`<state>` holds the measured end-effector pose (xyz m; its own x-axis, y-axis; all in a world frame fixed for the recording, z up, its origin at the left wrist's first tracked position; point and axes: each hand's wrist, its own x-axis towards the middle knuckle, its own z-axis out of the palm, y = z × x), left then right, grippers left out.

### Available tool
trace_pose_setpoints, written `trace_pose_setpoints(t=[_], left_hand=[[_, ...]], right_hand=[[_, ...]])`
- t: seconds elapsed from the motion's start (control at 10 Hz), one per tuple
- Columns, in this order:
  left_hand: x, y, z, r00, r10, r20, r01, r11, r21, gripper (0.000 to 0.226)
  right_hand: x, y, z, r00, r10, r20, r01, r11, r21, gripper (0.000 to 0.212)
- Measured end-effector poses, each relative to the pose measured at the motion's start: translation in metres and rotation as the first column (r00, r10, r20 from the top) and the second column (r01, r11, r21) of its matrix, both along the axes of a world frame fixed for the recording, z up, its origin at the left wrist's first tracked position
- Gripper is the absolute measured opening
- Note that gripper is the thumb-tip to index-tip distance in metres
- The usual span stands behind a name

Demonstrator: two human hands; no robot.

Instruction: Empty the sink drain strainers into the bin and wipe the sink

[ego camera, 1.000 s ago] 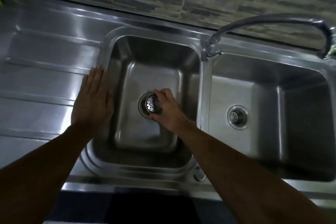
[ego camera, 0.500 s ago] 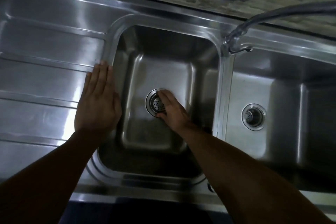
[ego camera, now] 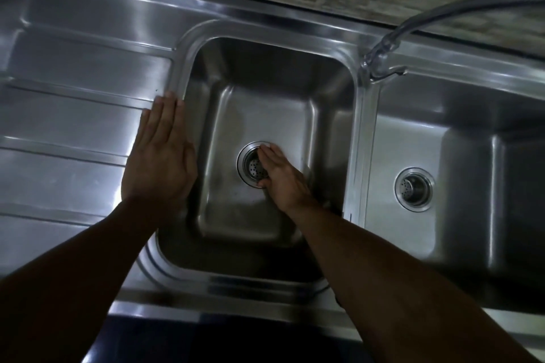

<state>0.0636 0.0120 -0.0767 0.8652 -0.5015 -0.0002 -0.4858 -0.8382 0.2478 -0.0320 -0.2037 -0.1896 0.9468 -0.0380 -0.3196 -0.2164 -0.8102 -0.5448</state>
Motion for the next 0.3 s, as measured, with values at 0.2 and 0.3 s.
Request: trace_pose_setpoints(t=[0.2,0.3], left_hand=[[0.0,-0.004,0.013,0.996,0.012,-0.09,-0.017,0.998,-0.053,0.062],[-0.003,-0.016,0.028,0.982,0.055,-0.179,-0.049,0.998,0.038,0.061]], right_hand=[[-0.021,-0.003,0.046,0.995,-0.045,0.085,0.041,0.998,0.039,0.068],[-0.03,-0.012,0.082,0.979,-0.065,0.193,0.052,0.996,0.071,0.062]])
